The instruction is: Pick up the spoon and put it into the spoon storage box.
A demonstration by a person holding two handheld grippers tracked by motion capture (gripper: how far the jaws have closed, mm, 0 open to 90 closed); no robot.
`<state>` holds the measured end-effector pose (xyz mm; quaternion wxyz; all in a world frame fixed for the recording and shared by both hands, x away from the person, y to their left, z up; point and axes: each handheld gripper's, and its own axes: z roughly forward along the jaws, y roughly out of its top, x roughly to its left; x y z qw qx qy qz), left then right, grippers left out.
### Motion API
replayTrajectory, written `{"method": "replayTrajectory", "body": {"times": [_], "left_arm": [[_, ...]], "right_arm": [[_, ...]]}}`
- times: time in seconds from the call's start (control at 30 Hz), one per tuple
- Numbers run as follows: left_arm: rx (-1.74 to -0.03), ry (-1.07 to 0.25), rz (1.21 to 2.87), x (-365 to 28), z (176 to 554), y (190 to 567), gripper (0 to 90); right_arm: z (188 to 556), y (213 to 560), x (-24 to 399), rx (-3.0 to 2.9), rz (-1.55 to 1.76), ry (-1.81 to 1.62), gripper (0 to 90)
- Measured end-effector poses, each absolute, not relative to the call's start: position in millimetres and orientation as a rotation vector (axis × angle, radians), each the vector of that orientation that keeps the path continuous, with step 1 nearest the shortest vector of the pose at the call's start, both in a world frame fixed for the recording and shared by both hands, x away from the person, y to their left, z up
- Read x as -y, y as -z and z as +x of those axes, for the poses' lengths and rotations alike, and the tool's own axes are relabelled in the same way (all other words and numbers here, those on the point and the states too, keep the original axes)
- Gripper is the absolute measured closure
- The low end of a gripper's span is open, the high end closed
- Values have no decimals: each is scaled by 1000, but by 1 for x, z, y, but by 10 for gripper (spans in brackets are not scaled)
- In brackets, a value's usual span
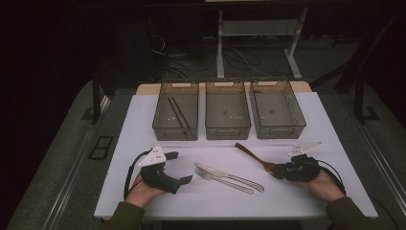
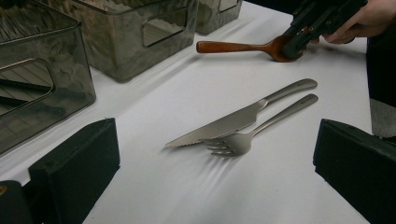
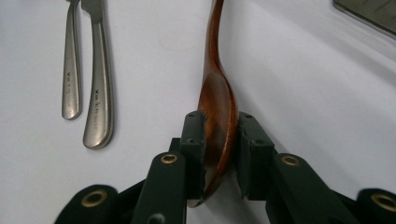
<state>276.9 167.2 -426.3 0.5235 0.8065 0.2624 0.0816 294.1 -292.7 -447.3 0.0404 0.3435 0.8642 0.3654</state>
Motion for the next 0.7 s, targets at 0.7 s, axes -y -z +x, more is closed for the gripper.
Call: {"method": "replayTrajectory", "body": {"times": [0.7], "left_arm": [[-603, -206, 1936, -166, 278, 428, 0]], "right_arm": [[293, 445, 290, -2656, 1050, -1111, 807]]}}
